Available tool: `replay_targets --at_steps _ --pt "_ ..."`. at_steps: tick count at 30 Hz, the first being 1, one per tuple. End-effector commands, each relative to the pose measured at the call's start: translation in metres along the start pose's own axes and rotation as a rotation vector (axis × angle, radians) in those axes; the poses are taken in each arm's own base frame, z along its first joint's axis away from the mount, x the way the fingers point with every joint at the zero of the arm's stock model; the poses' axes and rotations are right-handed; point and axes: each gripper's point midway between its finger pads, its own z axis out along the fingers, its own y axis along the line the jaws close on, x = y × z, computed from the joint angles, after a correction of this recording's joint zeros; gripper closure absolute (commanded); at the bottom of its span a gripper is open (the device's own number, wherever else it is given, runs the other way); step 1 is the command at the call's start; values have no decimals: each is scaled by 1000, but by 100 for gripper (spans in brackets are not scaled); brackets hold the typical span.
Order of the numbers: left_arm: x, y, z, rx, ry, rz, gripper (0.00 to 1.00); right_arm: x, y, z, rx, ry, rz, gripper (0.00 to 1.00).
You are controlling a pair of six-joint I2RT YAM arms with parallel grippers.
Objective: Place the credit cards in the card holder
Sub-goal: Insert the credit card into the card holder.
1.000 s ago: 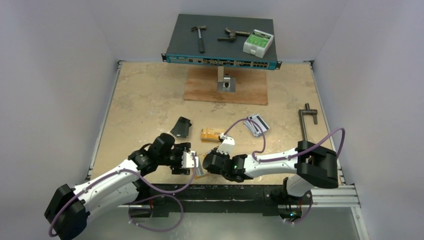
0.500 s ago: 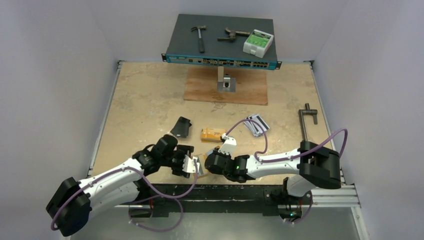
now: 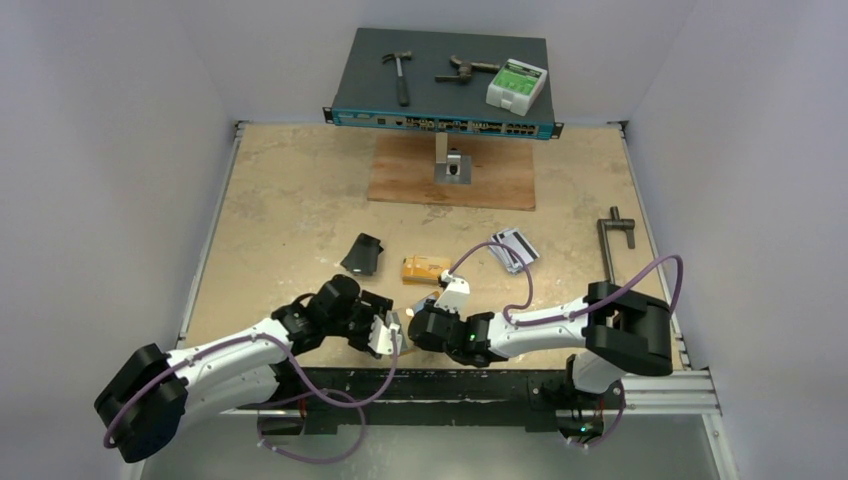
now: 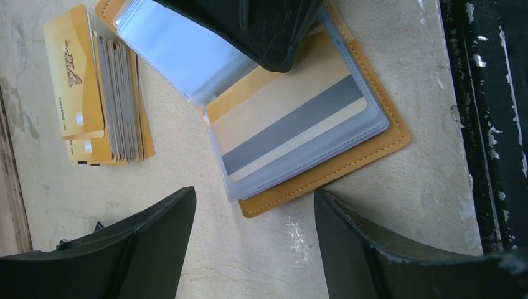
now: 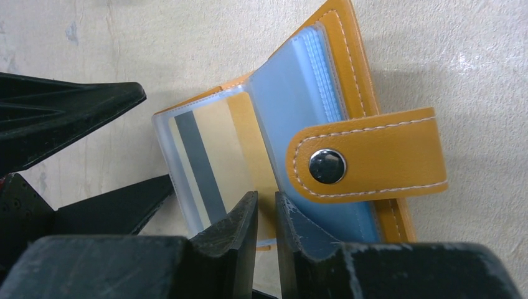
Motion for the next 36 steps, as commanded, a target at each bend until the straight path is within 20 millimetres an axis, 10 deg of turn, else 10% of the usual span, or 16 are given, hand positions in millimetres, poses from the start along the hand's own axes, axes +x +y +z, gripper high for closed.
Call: replay_targets --at_steps 1,18,36 --pt "1 0 3 -3 8 40 31 -9 4 -4 -6 -31 -2 81" --pt "-2 -1 1 22 9 27 45 -7 1 2 11 -37 -60 71" --pt "-3 1 0 9 9 19 51 15 44 7 -96 -3 -78 73"
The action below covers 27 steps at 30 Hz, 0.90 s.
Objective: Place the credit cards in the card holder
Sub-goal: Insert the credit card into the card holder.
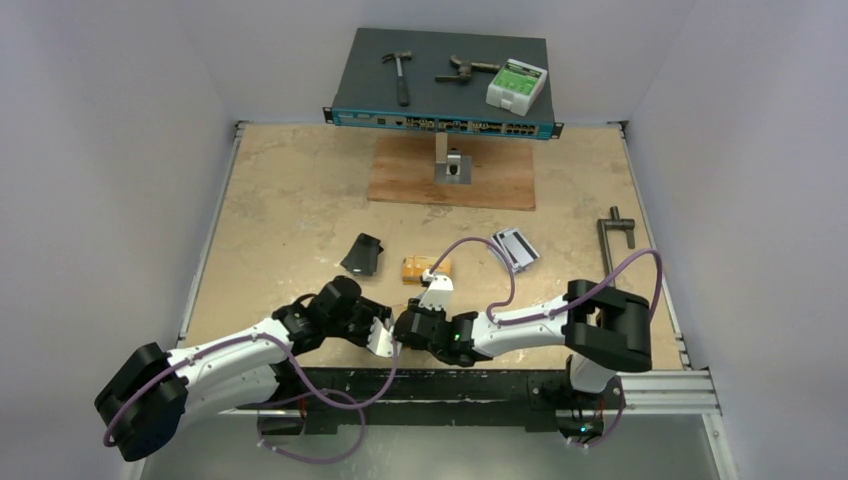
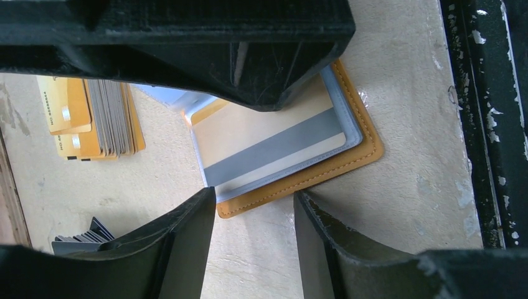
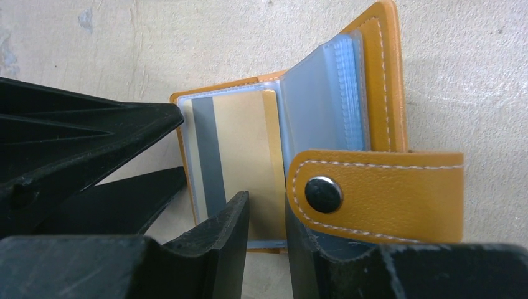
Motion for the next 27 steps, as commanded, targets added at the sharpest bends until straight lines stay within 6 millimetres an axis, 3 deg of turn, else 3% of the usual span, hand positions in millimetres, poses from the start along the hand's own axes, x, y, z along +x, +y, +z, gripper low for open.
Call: replay_targets --at_steps 1,8,13,17,21,27 --pt "-9 5 0 -7 -29 -3 51 9 25 -6 -96 24 55 73" --pt "-9 2 -1 1 -31 -8 52 -25 28 -17 -160 -43 98 71" --pt "-10 5 -1 -5 -31 -2 53 -41 29 -21 -206 -85 167 83" --pt "-11 6 -1 -4 -32 -3 53 -47 28 -16 -180 -90 165 87" --pt "-11 8 -3 -6 -25 -2 54 -45 32 -13 -178 -69 155 78" --pt "-13 9 -4 2 -24 -1 56 -23 14 -12 -133 -2 186 79"
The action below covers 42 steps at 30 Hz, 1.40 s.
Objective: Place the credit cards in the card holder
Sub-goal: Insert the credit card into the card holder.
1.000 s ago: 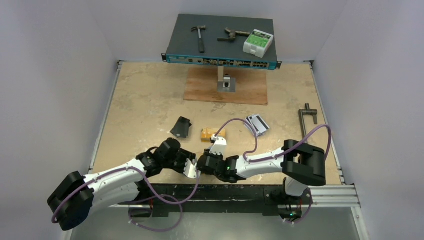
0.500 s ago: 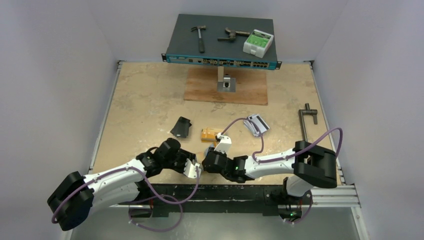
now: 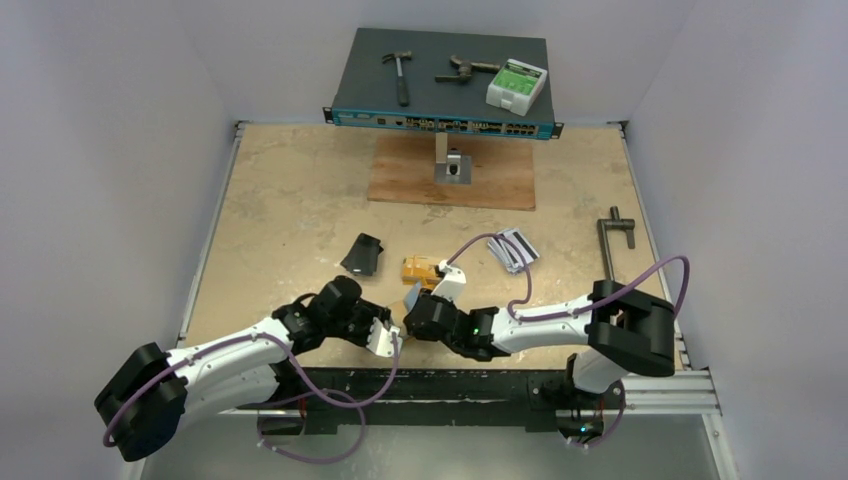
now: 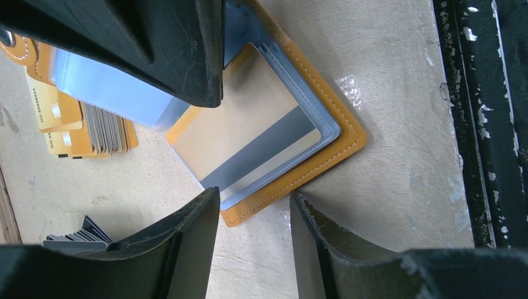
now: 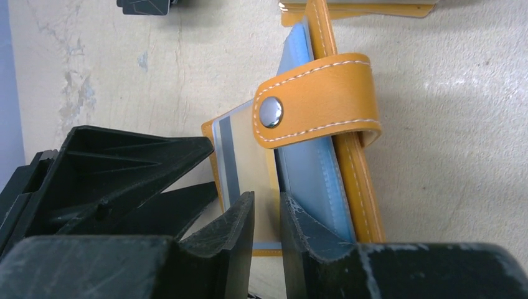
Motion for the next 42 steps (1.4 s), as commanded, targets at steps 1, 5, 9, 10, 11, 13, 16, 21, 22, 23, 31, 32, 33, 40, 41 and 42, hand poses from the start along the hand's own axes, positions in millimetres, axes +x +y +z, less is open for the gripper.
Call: replay_targets --at_steps 1,5,9,10,11,13,16,21,22,23,31,32,33,40,41,42 --pt "-14 12 -4 -8 -33 8 56 13 6 -5 -14 39 64 79" --pt "-15 17 -7 -20 -20 18 56 34 2 -15 11 80 45 74" --pt "-17 20 -8 -22 -21 19 57 34 7 -28 10 80 40 70" --pt "-18 20 -8 -23 -24 18 57 31 8 -31 10 74 40 68" --pt "-19 20 -8 -21 -29 17 58 28 8 -33 10 66 46 68" --pt "-21 21 -8 -22 -35 15 58 20 10 -38 3 45 73 68" --pt "-20 18 -8 -17 -35 7 58 9 19 -43 -17 16 99 72" --pt "-21 15 -7 -5 -41 -4 59 -3 19 -32 27 8 87 73" --pt "-22 15 -8 -2 -45 -10 59 -1 19 -30 30 18 88 73" --pt "-23 15 -8 -1 -48 -16 59 2 16 -29 40 29 89 73" --pt "-24 15 -8 -2 -56 -23 60 24 -10 -26 101 100 111 72" --pt "-24 15 -8 -2 -57 -18 61 26 -12 -25 104 106 112 71" --pt "-24 16 -8 -3 -56 -14 61 28 -14 -24 107 109 111 71" --pt "-27 17 -8 10 -59 1 63 36 -26 -18 127 123 111 76" --pt "-27 17 -8 12 -59 4 63 37 -27 -18 126 125 110 76" --pt "-27 16 -8 14 -59 9 63 37 -28 -18 127 125 111 77"
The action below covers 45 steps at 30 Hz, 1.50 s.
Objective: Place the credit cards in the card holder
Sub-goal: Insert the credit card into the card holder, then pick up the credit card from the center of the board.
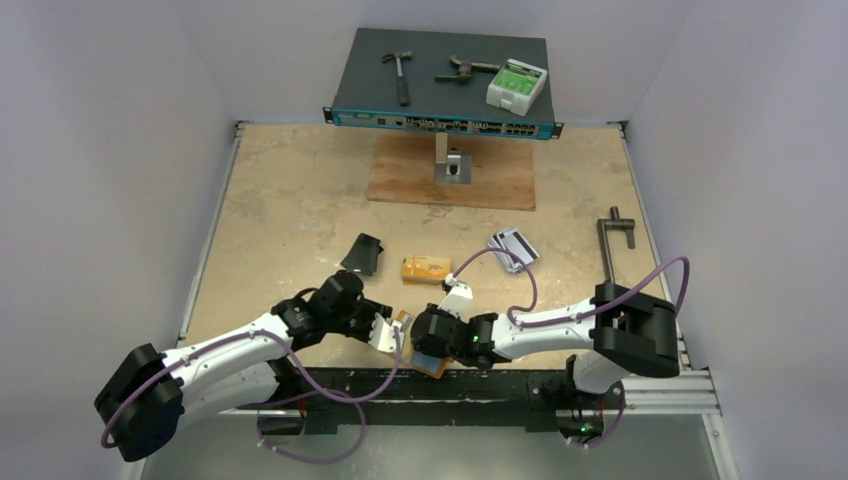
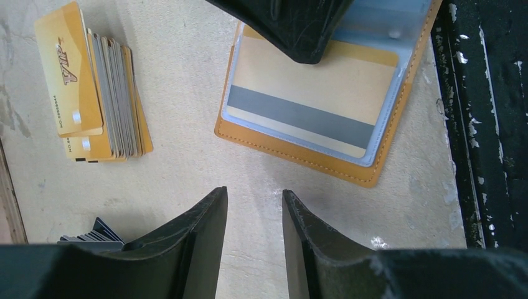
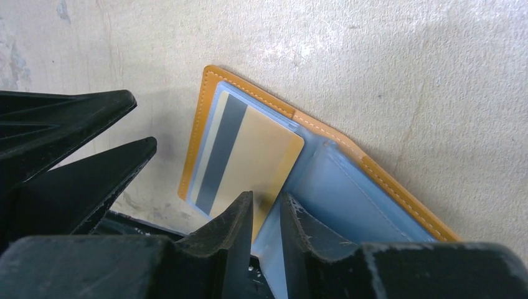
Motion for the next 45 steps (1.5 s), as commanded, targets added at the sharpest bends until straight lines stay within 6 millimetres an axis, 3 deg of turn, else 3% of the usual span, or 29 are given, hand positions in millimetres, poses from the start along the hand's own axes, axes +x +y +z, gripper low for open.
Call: replay_targets --at_steps 1,5,8,13,16,23,29,34,40,45 --pt "-15 8 -1 0 -46 41 63 1 -3 3 -2 0 30 79" --pt "-14 7 0 2 -44 55 64 1 6 7 -18 -4 10 89" --pt "-13 7 2 5 -40 68 64 4 17 12 -32 5 -13 90" --pt "-11 7 4 2 -35 91 65 10 38 22 -72 19 -29 90" --pt "-10 5 4 4 -33 92 65 6 55 21 -119 3 -24 89" --pt "-3 -4 7 12 -27 82 65 -9 69 11 -247 -43 34 88" --pt "-2 -4 7 11 -25 74 66 2 89 14 -344 3 3 81" --pt "-3 -3 6 8 -25 65 67 0 79 14 -342 11 55 80" --pt "-5 17 -2 -52 16 21 68 -30 52 -6 -319 -44 82 78" --pt "-17 47 -26 -128 58 -114 58 -93 44 -42 -312 -184 52 61"
